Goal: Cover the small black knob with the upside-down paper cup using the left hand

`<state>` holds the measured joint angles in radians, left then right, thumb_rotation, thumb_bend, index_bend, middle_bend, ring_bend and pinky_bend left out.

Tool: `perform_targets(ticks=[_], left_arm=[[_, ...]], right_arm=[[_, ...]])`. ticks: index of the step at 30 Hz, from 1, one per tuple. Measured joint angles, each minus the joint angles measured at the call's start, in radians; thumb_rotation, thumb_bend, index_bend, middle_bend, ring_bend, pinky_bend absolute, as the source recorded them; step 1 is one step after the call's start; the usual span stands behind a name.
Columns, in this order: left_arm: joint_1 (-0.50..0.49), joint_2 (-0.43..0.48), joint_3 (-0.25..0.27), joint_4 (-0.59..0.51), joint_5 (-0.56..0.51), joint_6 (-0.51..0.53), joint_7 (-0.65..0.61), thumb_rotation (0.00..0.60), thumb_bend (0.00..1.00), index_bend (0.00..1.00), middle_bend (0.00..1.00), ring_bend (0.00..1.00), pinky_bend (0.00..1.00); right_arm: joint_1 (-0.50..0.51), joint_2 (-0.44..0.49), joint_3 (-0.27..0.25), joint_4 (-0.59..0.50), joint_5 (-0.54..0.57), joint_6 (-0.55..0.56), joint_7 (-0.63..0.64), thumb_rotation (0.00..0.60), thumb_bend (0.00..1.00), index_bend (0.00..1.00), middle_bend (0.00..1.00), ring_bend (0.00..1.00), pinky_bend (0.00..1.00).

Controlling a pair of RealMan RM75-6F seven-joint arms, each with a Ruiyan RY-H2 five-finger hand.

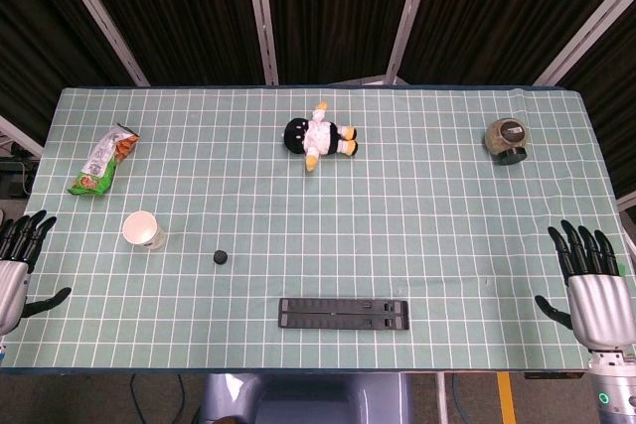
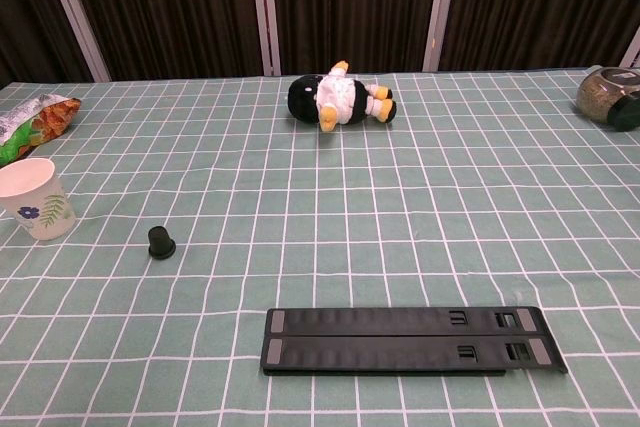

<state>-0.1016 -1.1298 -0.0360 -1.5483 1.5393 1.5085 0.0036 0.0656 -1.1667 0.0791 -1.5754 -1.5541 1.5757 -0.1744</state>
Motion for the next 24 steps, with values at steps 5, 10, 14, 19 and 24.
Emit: perform_targets(ticks=[5, 10, 14, 19, 24], left_arm=[[-0.003, -0.001, 0.0, 0.005, -0.009, -0.016, -0.005, 0.6, 0.0, 0.0, 0.0, 0.0, 0.0], [-0.035, -0.003, -0.011, 0.026, -0.037, -0.087, -0.057, 0.6, 0.0, 0.0, 0.0, 0.0, 0.0], [-0.102, -0.043, -0.026, 0.12, -0.089, -0.247, -0.145, 0.6, 0.0, 0.0, 0.0, 0.0, 0.0], [-0.196, -0.13, -0.038, 0.314, -0.14, -0.472, -0.296, 0.6, 0.0, 0.0, 0.0, 0.0, 0.0], [-0.259, -0.217, -0.05, 0.398, -0.161, -0.545, -0.418, 0.6, 0.0, 0.0, 0.0, 0.0, 0.0]], right_arm=[[0.0, 0.005, 0.0, -0.008, 0.005, -0.005, 0.001, 0.6, 0.0, 0.0, 0.0, 0.0, 0.0], [0.002, 0.012, 0.003, -0.017, 0.017, -0.018, -0.002, 0.6, 0.0, 0.0, 0.0, 0.0, 0.0], [0.013, 0.01, 0.015, -0.019, 0.056, -0.049, -0.009, 0.6, 0.0, 0.0, 0.0, 0.0, 0.0], [0.023, 0.007, 0.028, -0.018, 0.09, -0.074, -0.016, 0.6, 0.0, 0.0, 0.0, 0.0, 0.0], [0.025, 0.008, 0.033, -0.011, 0.097, -0.077, -0.003, 0.6, 0.0, 0.0, 0.0, 0.0, 0.0]])
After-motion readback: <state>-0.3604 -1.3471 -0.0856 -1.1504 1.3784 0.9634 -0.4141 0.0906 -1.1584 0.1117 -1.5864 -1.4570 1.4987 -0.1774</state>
